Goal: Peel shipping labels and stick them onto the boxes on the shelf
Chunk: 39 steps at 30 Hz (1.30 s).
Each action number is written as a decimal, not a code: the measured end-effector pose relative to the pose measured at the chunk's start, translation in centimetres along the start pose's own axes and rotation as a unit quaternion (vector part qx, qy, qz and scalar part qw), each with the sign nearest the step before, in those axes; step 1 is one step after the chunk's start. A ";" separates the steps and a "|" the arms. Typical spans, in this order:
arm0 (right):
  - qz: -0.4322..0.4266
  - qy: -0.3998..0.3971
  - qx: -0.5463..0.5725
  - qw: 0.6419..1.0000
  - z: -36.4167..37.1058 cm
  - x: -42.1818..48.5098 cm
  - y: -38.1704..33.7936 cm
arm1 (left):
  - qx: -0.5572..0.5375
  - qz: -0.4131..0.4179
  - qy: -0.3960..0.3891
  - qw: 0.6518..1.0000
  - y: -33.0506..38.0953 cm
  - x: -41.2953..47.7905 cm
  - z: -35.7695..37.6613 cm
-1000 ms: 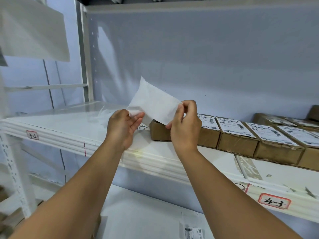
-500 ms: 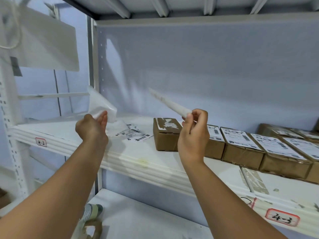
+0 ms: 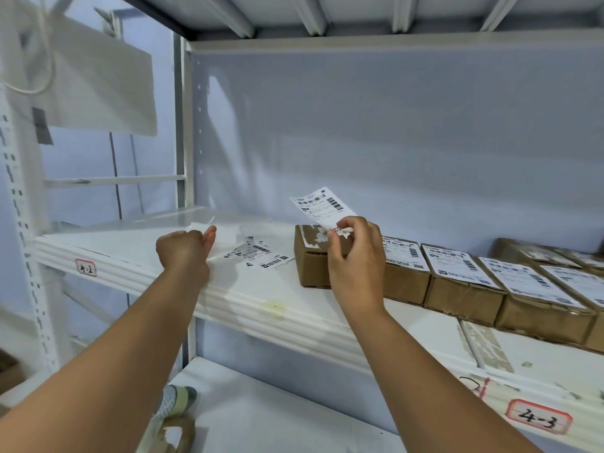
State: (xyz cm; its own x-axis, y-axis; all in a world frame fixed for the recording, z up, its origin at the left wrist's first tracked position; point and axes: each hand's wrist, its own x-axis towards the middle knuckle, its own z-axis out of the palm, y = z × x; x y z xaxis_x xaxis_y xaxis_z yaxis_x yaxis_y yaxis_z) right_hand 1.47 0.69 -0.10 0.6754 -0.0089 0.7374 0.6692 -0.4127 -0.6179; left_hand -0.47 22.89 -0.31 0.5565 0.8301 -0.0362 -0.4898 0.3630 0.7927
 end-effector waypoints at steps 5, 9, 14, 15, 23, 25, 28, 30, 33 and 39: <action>-0.004 0.005 0.000 1.000 -0.1 0.0 0.0 | 0.184 0.189 0.010 0.964 -1.0 -2.0 0.9; -0.004 0.004 0.001 1.000 0.0 0.0 0.1 | 0.252 0.192 0.025 0.948 -1.2 -2.7 1.1; 0.006 -0.005 0.014 1.000 0.1 0.1 0.4 | 0.255 0.202 0.020 0.945 -0.8 -2.5 0.9; 0.006 -0.008 0.017 1.000 0.0 0.1 0.3 | 0.266 0.222 -0.008 0.938 -0.9 -2.8 1.1; -0.003 0.003 0.024 1.000 0.0 0.0 0.2 | 0.283 0.231 -0.225 0.903 -2.1 -6.0 3.6; 0.000 0.005 0.023 1.000 0.1 0.1 0.1 | 0.235 0.204 -0.320 0.895 -2.0 -7.4 4.4; 0.000 0.006 0.026 1.000 0.2 0.1 0.1 | 0.212 0.179 -0.408 0.870 -2.1 -8.7 5.6; -0.002 0.003 0.023 1.000 0.2 0.0 0.1 | 0.239 0.188 -0.400 0.865 -2.2 -9.0 6.0; -0.008 0.003 0.014 1.000 0.1 -0.1 0.1 | 0.239 0.146 -0.361 0.889 -2.2 -9.0 6.4; -0.017 0.026 0.011 0.999 0.2 0.1 0.3 | 0.285 0.101 -0.391 0.869 -1.0 -8.4 6.9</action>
State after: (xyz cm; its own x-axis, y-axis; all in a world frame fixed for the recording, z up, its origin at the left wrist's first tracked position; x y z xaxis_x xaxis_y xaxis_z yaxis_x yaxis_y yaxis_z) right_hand 1.79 0.68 -0.32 0.6354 -0.0432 0.7710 0.6988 -0.3927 -0.5979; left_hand -0.01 12.63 3.40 0.8932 0.2291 0.3870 -0.3428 -0.2103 0.9156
